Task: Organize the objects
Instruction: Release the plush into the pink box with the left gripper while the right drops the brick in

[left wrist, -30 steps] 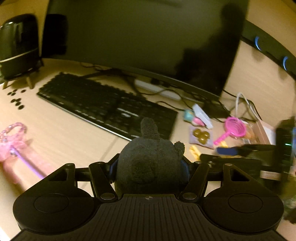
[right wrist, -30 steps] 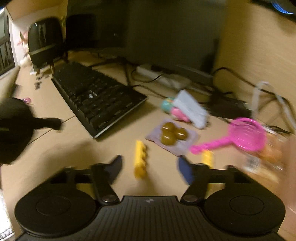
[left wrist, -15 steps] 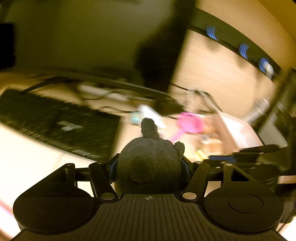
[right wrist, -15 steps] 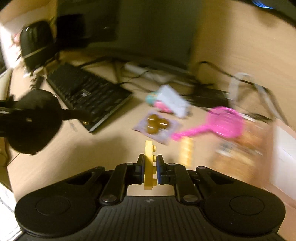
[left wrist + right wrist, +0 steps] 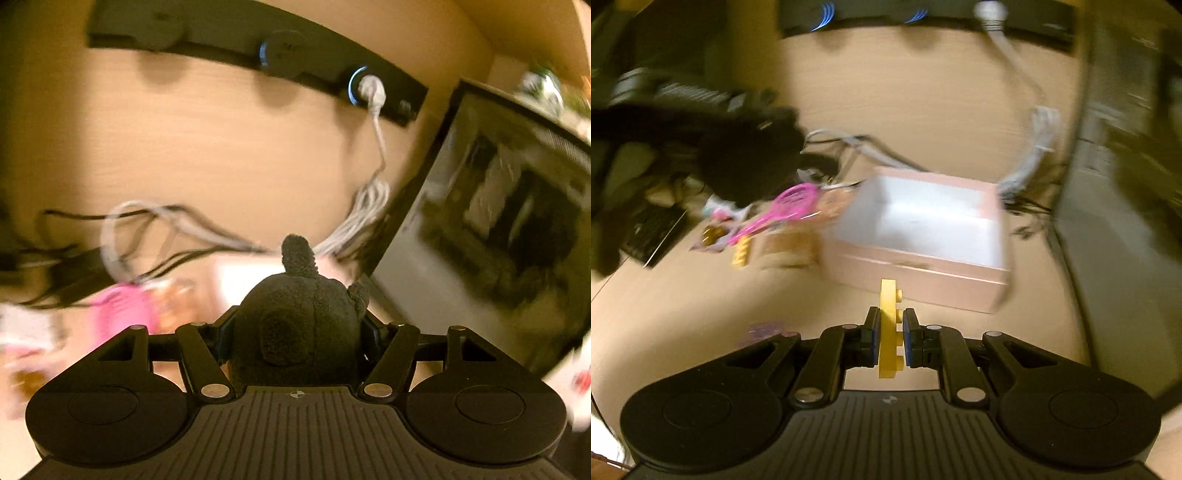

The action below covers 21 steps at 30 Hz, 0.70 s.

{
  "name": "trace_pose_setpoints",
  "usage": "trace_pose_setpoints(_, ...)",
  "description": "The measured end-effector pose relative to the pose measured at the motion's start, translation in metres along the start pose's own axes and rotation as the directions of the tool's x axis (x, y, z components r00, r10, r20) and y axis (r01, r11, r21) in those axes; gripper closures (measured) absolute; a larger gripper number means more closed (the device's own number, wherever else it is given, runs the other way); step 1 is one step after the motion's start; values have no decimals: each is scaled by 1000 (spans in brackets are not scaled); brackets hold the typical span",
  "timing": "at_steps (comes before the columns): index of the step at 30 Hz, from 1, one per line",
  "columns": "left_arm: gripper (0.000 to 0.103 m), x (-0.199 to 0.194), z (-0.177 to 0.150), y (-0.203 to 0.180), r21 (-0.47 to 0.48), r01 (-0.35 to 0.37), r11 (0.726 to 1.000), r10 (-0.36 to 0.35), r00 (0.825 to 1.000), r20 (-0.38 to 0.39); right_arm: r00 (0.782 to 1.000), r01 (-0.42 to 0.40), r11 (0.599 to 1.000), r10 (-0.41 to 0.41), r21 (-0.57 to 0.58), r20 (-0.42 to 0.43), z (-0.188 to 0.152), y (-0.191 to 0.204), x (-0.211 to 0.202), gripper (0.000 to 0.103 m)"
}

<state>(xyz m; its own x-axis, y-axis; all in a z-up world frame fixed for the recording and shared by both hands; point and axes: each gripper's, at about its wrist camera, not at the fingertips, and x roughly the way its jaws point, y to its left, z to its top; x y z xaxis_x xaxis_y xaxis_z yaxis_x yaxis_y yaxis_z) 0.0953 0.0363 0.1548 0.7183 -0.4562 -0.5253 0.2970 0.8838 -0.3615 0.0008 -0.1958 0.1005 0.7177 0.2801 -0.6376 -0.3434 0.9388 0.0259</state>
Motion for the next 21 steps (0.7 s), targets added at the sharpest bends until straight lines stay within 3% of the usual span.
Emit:
trace_pose_setpoints(1, 31, 9, 5, -1, -43, 9, 999, -8, 999, 31, 1000, 15, 1000, -15, 14, 12, -2, -8, -3, 91)
trace_pose_setpoints(3, 31, 37, 12, -4, -55, -57, 997, 61, 996, 67, 999, 36, 998, -37, 44, 26, -4, -20, -7, 91)
trace_pose_setpoints(5, 31, 78, 11, -14, 45, -154, 987, 155, 988, -25, 998, 48, 996, -50, 77, 29, -6, -30, -9, 91)
trace_pose_setpoints(7, 34, 102, 3, -14, 81, -157, 984, 163, 984, -71, 998, 57, 995, -60, 85, 29, -9, -36, -9, 91)
trace_pose_setpoints(8, 35, 106, -1, -13, 70, -165, 984, 169, 984, -56, 997, 63, 994, -66, 85, 30, -10, -38, -9, 91)
trace_pose_setpoints(12, 35, 79, -5, 4, -61, -152, 986, 155, 987, 37, 998, 58, 993, -61, 100, 27, -6, -44, -4, 91)
trace_pose_setpoints(15, 35, 41, -12, 19, -68, -169, 983, 174, 982, 79, 999, 26, 993, -31, 111, 44, 11, -44, 3, 91)
trace_pose_setpoints(21, 36, -33, -70, 64, -156, -277, 948, 285, 958, 31, 986, -36, 997, 24, 75, 163, 86, -32, 29, 91)
